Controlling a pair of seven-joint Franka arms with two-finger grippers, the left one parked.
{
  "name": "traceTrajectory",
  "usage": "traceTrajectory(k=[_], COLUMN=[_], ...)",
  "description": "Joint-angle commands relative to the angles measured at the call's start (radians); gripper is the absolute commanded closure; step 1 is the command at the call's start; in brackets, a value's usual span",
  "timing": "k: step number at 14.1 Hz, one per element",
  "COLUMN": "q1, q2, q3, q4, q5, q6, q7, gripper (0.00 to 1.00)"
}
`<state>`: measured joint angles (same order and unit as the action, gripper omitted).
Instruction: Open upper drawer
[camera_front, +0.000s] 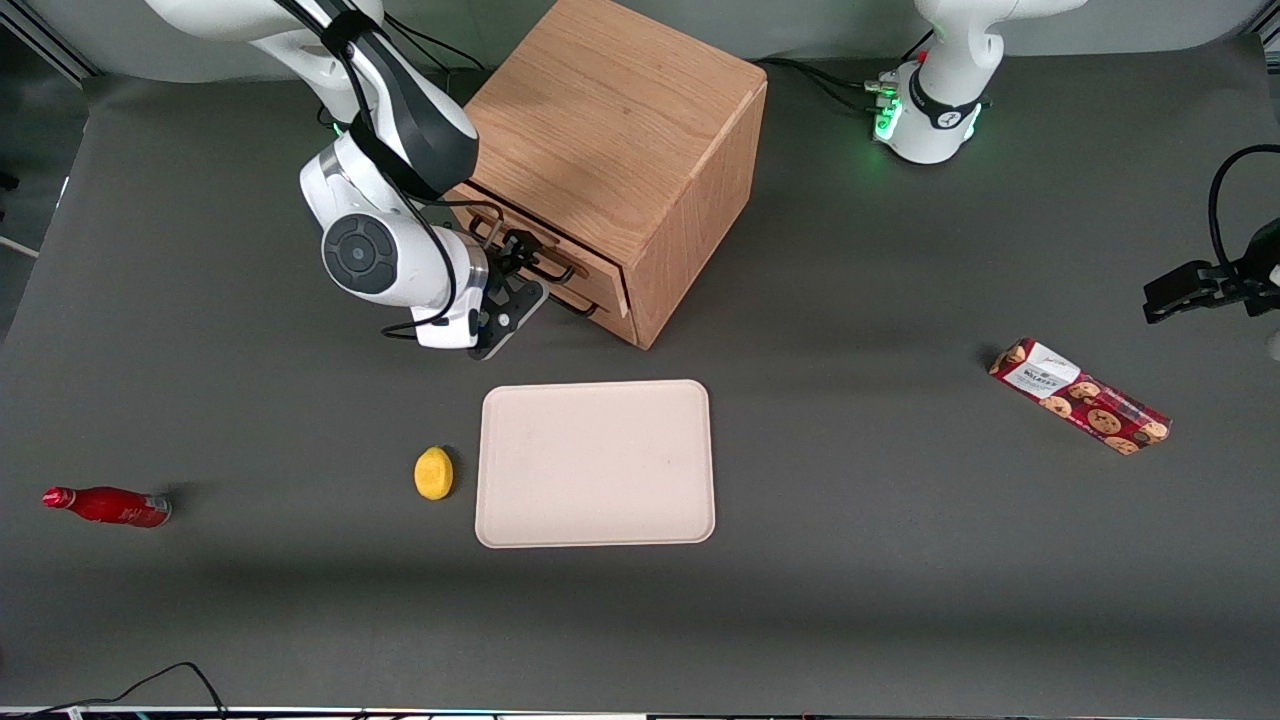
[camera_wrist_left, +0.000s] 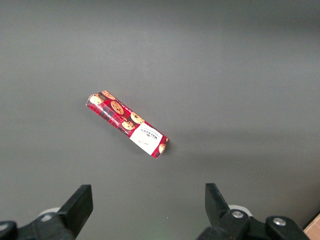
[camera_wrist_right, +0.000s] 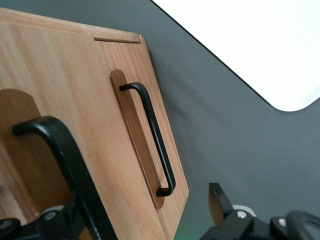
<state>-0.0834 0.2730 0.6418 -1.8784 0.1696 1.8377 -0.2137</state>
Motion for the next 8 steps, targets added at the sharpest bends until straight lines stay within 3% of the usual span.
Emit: traceTrajectory(k=[1, 8], q1=[0.008, 0.002], q2=[0.012, 0.028], q3=[-0.004, -0.019], q4=[-0.002, 0.012], q5=[0.007, -0.022], q6=[0.031, 0.052], q7=[-0.004, -0.004], gripper=[0.0, 0.0])
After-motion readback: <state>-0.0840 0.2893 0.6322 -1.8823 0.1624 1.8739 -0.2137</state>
